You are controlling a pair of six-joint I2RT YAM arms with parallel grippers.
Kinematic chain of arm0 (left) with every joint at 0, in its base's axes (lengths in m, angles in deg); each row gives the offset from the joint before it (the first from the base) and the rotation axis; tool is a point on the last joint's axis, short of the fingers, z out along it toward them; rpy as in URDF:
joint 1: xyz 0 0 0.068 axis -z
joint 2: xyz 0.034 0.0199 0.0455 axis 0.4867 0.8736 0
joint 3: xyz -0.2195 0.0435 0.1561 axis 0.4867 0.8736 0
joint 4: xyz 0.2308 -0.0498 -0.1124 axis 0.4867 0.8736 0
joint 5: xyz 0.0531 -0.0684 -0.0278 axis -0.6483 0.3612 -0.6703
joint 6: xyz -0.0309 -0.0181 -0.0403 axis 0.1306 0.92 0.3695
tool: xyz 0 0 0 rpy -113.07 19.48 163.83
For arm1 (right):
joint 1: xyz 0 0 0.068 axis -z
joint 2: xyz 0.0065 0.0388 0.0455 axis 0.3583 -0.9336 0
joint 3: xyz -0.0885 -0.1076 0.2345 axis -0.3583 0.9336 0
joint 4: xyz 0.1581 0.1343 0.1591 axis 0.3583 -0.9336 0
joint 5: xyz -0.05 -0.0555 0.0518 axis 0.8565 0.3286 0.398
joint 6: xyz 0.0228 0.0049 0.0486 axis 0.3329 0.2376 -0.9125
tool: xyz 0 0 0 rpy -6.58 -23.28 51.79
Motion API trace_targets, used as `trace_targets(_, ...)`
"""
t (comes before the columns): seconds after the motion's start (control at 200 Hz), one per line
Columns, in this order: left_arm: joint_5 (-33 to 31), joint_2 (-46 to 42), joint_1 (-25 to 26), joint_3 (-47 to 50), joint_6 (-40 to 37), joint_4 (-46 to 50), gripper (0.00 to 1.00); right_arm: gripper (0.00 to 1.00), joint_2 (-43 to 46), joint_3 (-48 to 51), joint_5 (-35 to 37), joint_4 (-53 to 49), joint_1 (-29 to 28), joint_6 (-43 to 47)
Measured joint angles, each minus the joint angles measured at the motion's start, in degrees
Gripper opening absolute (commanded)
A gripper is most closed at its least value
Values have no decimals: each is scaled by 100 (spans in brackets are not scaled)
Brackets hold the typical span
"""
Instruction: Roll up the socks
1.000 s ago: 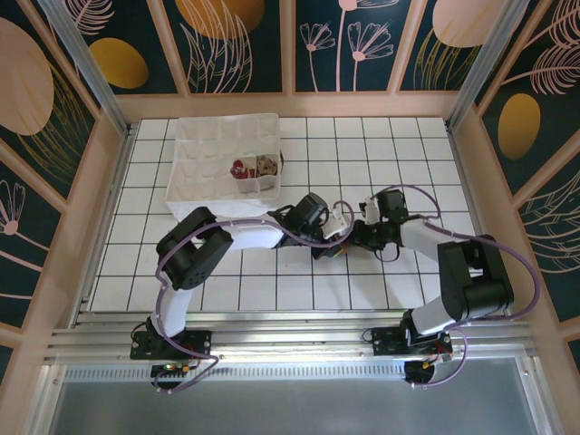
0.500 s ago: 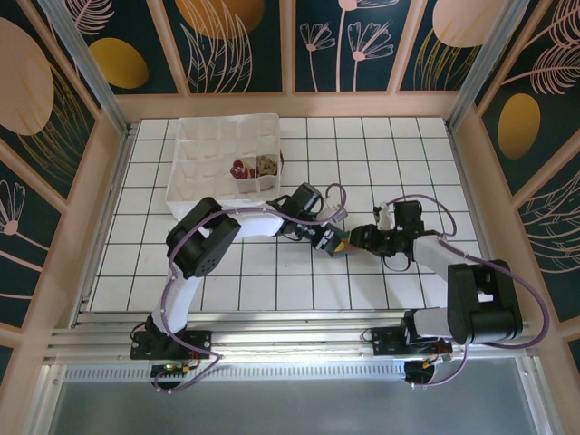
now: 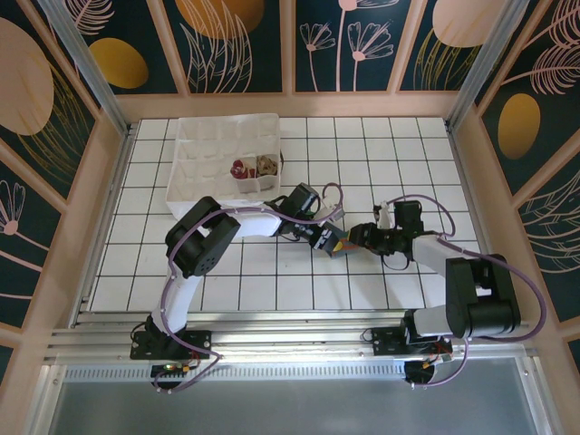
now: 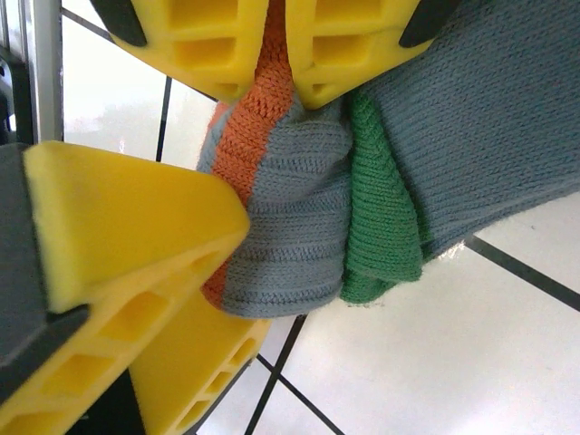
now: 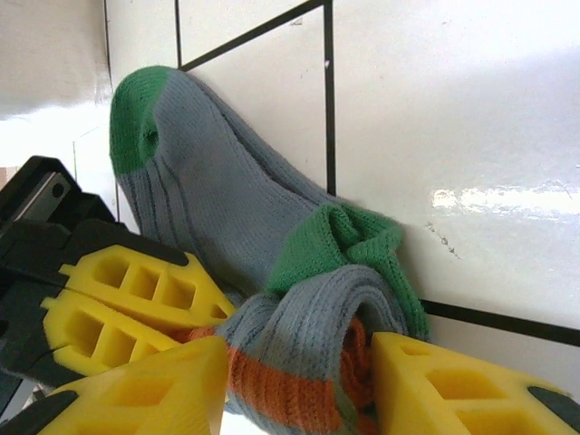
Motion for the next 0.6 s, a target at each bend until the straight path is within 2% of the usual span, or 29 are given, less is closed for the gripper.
trace_targets(0.215, -20, -35, 0, 42, -46, 2, 0, 37, -409, -2, -243, 271, 22, -2)
trace_targets(0.335, -31, -72, -24, 76, -114, 24, 0, 18, -605, -48, -372, 400, 15, -11)
trace_targets(0.435, -111, -140, -26, 127, -221, 72, 26, 3, -756, -155, -433, 402, -28, 37)
trace_targets(0.465, -149, -166, -26, 129, -262, 120, 29, 0, -787, -199, -435, 380, -59, 76)
trace_targets(0.596, -334, -260, -26, 114, -372, 396, 37, 0, -831, -308, -321, 289, -240, 151)
